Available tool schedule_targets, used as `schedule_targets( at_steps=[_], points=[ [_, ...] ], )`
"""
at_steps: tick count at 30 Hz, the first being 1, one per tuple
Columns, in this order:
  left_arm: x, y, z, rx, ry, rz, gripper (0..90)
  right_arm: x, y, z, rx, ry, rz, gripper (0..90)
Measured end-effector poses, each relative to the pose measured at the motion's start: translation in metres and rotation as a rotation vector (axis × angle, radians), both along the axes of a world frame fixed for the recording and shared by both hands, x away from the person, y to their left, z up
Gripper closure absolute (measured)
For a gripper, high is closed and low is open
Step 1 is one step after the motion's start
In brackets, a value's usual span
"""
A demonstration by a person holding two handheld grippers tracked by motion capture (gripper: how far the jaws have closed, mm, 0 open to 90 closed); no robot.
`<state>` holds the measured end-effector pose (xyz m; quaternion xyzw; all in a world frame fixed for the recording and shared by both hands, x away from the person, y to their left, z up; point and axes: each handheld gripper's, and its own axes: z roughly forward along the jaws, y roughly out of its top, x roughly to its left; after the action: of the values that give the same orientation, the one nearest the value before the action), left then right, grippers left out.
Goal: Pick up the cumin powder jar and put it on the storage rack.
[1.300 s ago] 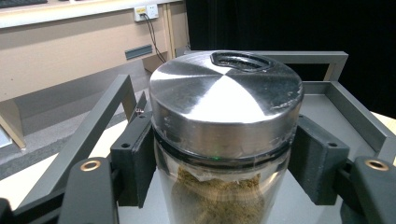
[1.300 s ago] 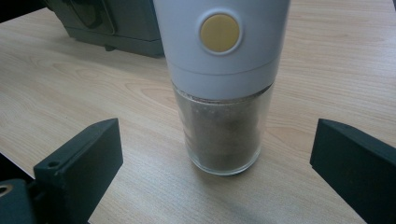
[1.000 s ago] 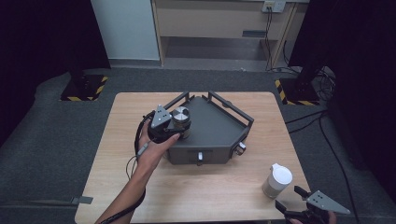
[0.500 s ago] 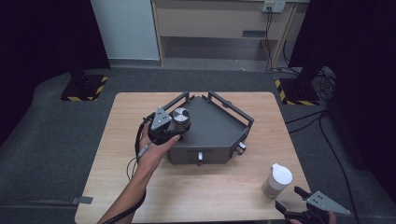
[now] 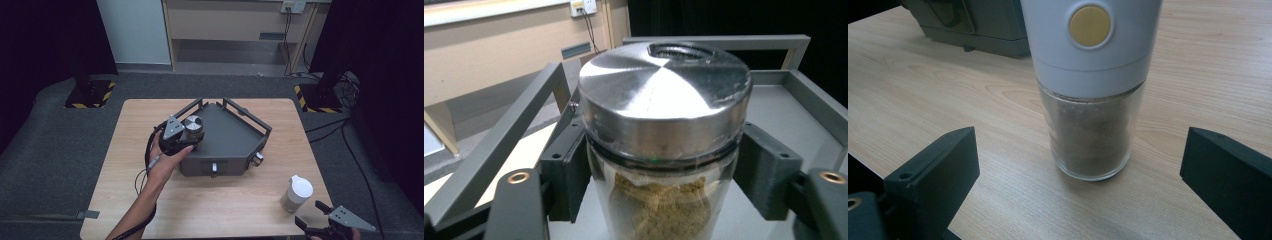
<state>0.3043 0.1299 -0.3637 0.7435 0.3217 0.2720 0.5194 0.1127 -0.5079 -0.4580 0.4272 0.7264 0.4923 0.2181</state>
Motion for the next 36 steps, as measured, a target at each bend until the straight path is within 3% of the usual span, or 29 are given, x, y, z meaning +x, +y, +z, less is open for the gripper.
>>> schedule_targets(
  at_steps=[7,10,19,34,36],
  points=[
    [-0.002,0.008,0.001,-0.030,0.004,0.002,13.4,0.000,0.000,0.000,0.000,0.000,0.002,2.8],
    [-0.006,0.009,0.004,-0.008,-0.011,0.015,9.9,0.001,0.001,0.000,-0.001,-0.001,0.003,2.8],
    [-0.018,0.013,0.013,0.015,-0.032,0.008,6.8,0.000,0.000,0.001,-0.003,-0.003,0.001,2.7],
    [-0.047,0.024,0.020,-0.003,-0.065,-0.006,5.6,-0.002,0.001,0.002,-0.004,-0.008,0.000,2.6],
    [-0.055,0.028,0.018,-0.020,-0.071,-0.005,5.6,-0.002,0.000,0.002,-0.003,-0.008,-0.001,2.6]
  ],
)
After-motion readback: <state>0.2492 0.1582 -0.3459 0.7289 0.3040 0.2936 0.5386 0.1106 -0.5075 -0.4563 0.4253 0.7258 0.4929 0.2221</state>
